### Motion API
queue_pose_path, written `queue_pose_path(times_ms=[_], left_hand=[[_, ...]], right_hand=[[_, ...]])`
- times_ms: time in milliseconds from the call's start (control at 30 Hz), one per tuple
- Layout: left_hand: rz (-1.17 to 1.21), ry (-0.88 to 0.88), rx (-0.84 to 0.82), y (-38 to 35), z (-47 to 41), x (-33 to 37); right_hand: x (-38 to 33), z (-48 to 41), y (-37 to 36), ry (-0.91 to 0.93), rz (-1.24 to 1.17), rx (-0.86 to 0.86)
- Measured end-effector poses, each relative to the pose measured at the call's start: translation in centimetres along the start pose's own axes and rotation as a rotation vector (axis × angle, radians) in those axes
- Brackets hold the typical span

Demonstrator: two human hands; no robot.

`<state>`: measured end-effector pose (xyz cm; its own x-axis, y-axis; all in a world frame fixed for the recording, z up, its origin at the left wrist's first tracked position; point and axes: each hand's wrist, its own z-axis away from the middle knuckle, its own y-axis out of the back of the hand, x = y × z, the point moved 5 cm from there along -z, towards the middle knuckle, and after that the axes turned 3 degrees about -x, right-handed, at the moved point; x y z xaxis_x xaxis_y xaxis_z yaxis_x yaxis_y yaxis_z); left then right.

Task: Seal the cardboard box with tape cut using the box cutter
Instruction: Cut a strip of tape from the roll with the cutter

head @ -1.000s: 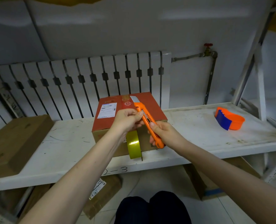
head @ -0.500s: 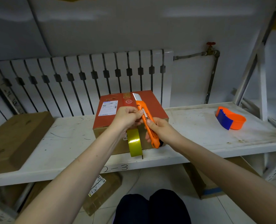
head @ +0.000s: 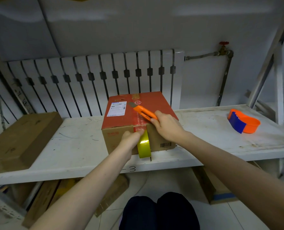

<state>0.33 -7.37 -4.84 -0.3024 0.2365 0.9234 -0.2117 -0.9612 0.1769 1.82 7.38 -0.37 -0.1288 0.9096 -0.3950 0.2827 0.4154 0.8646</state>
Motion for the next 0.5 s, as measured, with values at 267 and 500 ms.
queue_pose_path(times_ms=[267,500], left_hand=[[0.101,-0.042,0.041,-0.6,-0.6,-1.1],[-0.186,-0.248,0.229,-0.2,0.7,0.3]], right_hand=[[-0.3,-1.3,-1.5,0.094,-0.080,-0.201],[-0.9,-2.1,-1.8,0.112,0.029,-0.293]])
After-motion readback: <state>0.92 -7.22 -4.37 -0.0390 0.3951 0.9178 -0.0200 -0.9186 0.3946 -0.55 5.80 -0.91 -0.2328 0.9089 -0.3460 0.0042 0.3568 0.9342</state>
